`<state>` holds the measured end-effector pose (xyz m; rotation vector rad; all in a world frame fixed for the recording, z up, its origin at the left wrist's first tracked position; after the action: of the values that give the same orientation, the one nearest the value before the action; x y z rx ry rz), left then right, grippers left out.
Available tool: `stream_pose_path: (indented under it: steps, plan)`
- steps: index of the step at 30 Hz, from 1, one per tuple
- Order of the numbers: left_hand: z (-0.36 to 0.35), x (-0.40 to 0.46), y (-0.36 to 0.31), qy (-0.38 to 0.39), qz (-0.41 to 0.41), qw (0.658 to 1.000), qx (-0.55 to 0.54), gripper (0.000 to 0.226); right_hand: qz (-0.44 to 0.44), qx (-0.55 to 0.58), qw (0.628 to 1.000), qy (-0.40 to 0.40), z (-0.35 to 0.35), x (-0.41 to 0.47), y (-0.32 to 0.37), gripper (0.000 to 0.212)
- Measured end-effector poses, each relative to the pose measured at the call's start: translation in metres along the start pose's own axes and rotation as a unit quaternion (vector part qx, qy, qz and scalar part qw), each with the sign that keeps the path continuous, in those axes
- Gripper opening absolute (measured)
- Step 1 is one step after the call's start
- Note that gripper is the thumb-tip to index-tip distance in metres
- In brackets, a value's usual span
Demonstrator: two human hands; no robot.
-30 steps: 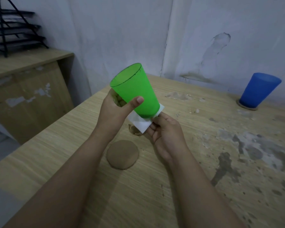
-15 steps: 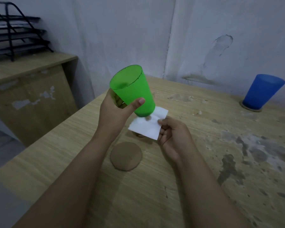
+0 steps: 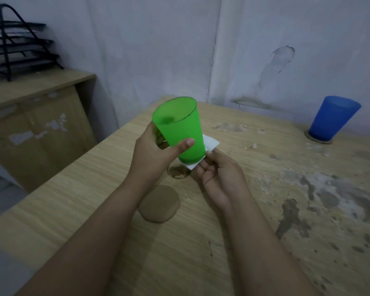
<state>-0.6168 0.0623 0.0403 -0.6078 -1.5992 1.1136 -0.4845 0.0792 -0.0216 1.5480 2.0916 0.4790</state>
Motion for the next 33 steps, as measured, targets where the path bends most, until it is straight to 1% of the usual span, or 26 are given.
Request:
stream_pose_path:
  steps: [3,10,16,20,25,29,33]
  plan:
    - [0.002,0.002,0.002,-0.007,-0.004,1.0,0.011,0.044,0.0,0.008,1.0,0.007,0.0,0.0,0.002,0.028]
    - [0.005,0.003,0.003,-0.013,-0.007,1.0,0.014,0.059,-0.006,0.011,0.999,0.029,-0.002,-0.001,0.003,0.03]
    - [0.005,0.003,0.005,-0.023,-0.001,1.0,-0.003,0.058,-0.005,0.015,1.0,0.012,0.001,0.001,0.002,0.028]
    - [0.0,0.0,0.005,-0.01,0.001,1.0,-0.006,0.057,-0.032,0.019,0.999,0.008,0.002,0.002,-0.006,0.035]
    - [-0.002,-0.002,0.006,-0.007,0.004,1.0,-0.004,0.06,-0.038,0.029,0.999,0.019,-0.002,0.001,-0.004,0.046]
    - [-0.001,0.0,0.008,-0.013,0.011,1.0,-0.012,0.057,-0.035,0.023,0.999,0.033,-0.006,0.0,-0.005,0.036]
    - [-0.002,0.0,0.01,-0.014,0.016,1.0,-0.016,0.058,-0.026,0.011,1.0,0.012,-0.001,0.002,-0.004,0.03]
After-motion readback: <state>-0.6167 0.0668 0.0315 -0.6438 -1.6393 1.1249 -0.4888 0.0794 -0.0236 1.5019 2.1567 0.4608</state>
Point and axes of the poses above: each hand's wrist, its own x-axis towards the middle knuckle, its own z-axis out of the back of the hand, y = z × x, the point moved 9 cm from there along x, towards the middle knuckle, and after that the axes turned 6 degrees about -y, right-handed, at the moved point
